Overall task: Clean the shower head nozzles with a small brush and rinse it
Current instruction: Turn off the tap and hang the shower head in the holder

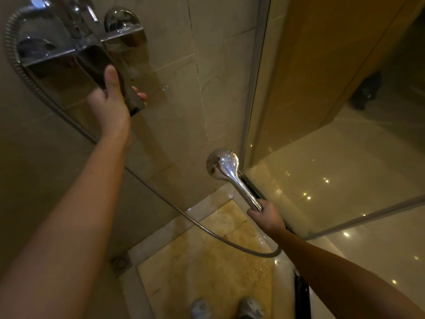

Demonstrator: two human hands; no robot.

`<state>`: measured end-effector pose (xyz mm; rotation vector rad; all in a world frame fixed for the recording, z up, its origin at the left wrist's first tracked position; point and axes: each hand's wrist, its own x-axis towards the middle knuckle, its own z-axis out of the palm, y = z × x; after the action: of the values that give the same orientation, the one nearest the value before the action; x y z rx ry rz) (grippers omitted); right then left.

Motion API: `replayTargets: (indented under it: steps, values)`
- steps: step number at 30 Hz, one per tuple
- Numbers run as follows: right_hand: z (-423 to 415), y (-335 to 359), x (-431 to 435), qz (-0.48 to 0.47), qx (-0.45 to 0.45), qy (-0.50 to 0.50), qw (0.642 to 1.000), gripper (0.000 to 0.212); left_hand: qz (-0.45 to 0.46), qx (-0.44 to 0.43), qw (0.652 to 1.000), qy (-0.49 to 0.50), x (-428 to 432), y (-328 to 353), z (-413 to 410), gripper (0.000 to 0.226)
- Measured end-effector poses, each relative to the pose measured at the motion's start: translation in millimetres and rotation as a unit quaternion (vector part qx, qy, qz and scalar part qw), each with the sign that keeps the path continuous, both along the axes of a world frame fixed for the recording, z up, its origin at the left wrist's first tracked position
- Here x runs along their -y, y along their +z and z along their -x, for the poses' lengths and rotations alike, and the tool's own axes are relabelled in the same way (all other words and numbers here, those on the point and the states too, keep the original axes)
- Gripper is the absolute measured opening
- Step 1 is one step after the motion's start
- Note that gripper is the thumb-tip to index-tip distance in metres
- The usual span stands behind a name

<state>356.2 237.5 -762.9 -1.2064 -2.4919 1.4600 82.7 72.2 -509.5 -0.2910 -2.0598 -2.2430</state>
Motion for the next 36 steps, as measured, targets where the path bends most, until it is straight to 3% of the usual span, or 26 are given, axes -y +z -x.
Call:
replayTargets:
  steps: [9,15,36]
  values:
    - [2.6,-11.6,-27.6,-0.048,0.022,-0.002,0.999,0.024,0.005,-0.006,1.0,-0.014,1.2,-1.1,3.2,0.028]
    - [3.1,-21.7,-31.0,-0.061,0.029,-0.009,0.998,0.009,-0.006,-0.039,0.999,-0.034,1.8,-6.6,8.9,0.028]
    - [7.7,-20.1,-35.0,-0.029,0.038,-0.015,0.999,0.007,-0.011,-0.085,0.995,-0.053,2.3,-11.9,10.3,0.026]
